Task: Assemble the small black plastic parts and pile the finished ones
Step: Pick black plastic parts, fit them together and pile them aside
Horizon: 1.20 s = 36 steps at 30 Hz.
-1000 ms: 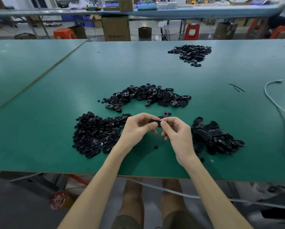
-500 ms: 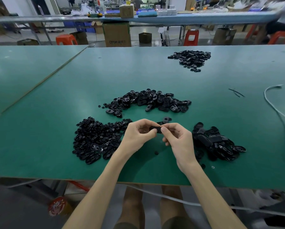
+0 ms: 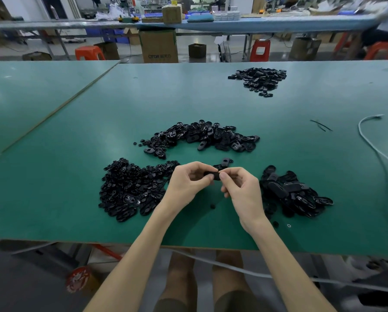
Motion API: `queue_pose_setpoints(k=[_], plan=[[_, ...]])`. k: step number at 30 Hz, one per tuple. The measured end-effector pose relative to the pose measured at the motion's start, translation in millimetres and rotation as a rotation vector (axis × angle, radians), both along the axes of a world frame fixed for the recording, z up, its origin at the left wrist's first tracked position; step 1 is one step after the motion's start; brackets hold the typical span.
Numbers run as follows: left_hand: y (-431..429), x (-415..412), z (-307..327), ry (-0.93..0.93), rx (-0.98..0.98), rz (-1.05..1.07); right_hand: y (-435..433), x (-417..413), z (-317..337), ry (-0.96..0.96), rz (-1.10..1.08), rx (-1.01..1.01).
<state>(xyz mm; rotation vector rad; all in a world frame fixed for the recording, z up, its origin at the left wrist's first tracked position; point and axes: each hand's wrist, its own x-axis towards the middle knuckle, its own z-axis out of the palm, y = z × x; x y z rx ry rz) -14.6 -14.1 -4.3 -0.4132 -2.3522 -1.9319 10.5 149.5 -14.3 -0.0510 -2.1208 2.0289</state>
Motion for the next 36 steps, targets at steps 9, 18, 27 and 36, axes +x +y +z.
queue_pose_setpoints(k=[9,18,27,36], plan=[[0,3,3,0.001,0.017,-0.004,0,1,1,-0.015,-0.006,0.001],[4,2,2,0.106,-0.091,0.079,-1,1,4,-0.021,-0.02,-0.058],[29,-2,35,0.345,-0.346,0.194,-3,1,7,-0.05,0.003,0.008],[103,3,57,0.182,-0.319,-0.086,3,10,6,0.005,0.048,0.155]])
